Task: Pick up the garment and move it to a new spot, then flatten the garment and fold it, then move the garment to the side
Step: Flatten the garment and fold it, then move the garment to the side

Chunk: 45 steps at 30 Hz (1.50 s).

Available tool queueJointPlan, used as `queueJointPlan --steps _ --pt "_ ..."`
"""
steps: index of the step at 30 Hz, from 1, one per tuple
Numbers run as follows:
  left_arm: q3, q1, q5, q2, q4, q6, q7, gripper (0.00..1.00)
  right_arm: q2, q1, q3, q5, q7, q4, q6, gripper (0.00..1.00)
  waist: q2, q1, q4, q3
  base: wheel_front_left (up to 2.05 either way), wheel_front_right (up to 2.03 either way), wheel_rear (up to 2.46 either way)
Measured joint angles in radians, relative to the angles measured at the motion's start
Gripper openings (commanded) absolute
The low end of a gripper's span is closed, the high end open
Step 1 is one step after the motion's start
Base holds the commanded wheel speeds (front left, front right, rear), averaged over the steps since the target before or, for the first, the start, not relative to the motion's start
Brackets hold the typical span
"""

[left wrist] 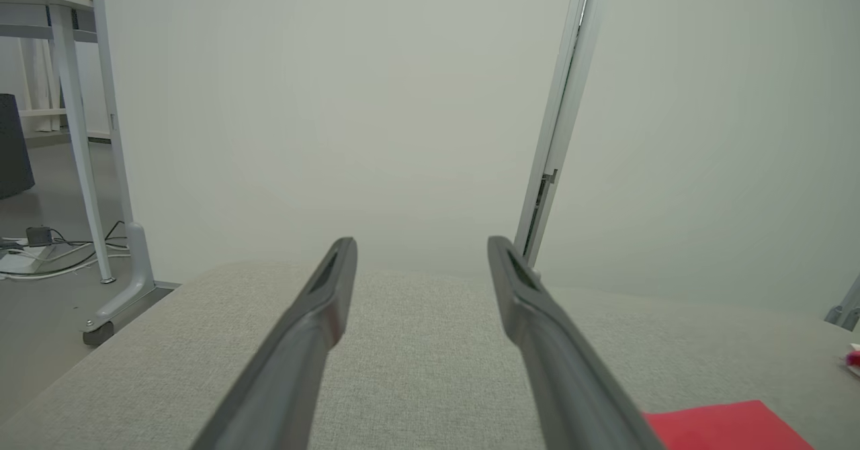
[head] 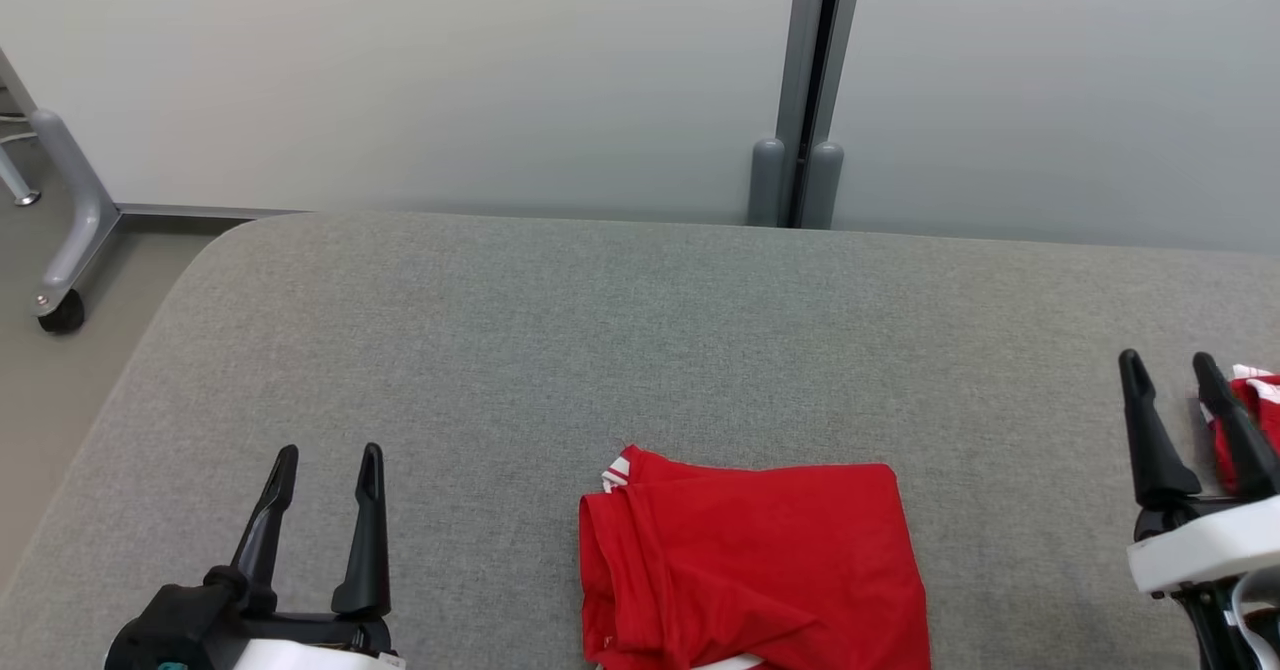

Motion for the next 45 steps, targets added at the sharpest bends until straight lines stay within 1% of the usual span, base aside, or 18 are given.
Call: queueJointPlan --steps 6,10,21,24,26,29,31,35,37,40,42,43,45 --pt "0.017 0.014 0.015 -0.012 -0.008 -0.002 0.000 1.00 0.039 0.051 -0.074 -0.127 -0.040 -0.042 0.000 1.00 0.0000 0.0000 -0.013 -0.005 0.00 0.00 0.00" --pt "0.030 0.015 0.028 -0.023 -0.009 -0.009 0.000 1.00 0.064 0.080 -0.089 -0.167 -0.057 -0.041 0.000 1.00 0.0000 0.0000 -0.019 -0.004 0.00 0.00 0.00" --pt "0.065 0.018 0.061 -0.046 0.000 -0.028 0.000 1.00 0.085 0.091 -0.082 -0.193 -0.070 -0.015 0.000 1.00 0.0000 0.0000 -0.029 -0.001 0.00 0.00 0.00" --pt "0.069 0.018 0.069 -0.051 0.004 -0.036 0.000 1.00 0.084 0.087 -0.063 -0.192 -0.069 -0.008 0.000 1.00 0.0000 0.0000 -0.029 0.001 0.00 0.00 0.00" --pt "0.071 0.018 0.070 -0.054 0.007 -0.040 0.000 1.00 0.081 0.086 -0.026 -0.183 -0.047 -0.004 0.000 1.00 0.0000 0.0000 -0.029 0.003 0.00 0.00 0.00" --pt "0.073 0.017 0.074 -0.058 0.010 -0.044 -0.001 1.00 0.080 0.063 0.057 -0.136 0.029 0.014 0.000 1.00 0.0000 0.0000 -0.028 0.009 0.00 0.00 0.00" --pt "0.072 0.016 0.077 -0.062 0.015 -0.048 -0.001 1.00 0.081 0.036 0.117 -0.097 0.110 0.044 0.000 1.00 0.0000 0.0000 -0.024 0.013 0.00 0.00 0.00" --pt "0.061 0.004 0.081 -0.068 0.021 -0.058 -0.001 1.00 0.087 -0.031 0.190 -0.041 0.243 0.107 0.000 1.00 0.0000 0.0000 -0.003 0.024 0.00 0.00 0.00" --pt "0.056 -0.008 0.081 -0.071 0.025 -0.063 -0.002 1.00 0.087 -0.066 0.204 -0.025 0.305 0.149 0.000 1.00 0.0000 0.0000 0.013 0.033 0.00 0.00 0.00" --pt "0.051 -0.022 0.081 -0.075 0.036 -0.070 -0.001 1.00 0.094 -0.107 0.195 -0.013 0.379 0.220 0.000 1.00 0.0000 0.0000 0.040 0.046 0.00 0.00 0.00" --pt "0.049 -0.032 0.081 -0.078 0.037 -0.072 -0.002 1.00 0.102 -0.123 0.185 -0.014 0.452 0.278 0.000 1.00 0.0000 0.0000 0.059 0.056 0.00 0.00 0.00" --pt "0.048 -0.033 0.081 -0.078 0.040 -0.072 -0.002 1.00 0.105 -0.126 0.185 -0.018 0.469 0.296 0.000 1.00 0.0000 0.0000 0.068 0.061 0.00 0.00 0.00" --pt "0.047 -0.040 0.081 -0.081 0.042 -0.078 -0.002 1.00 0.123 -0.136 0.172 0.011 0.509 0.318 0.000 1.00 0.0000 0.0000 0.085 0.069 0.00 0.00 0.00"
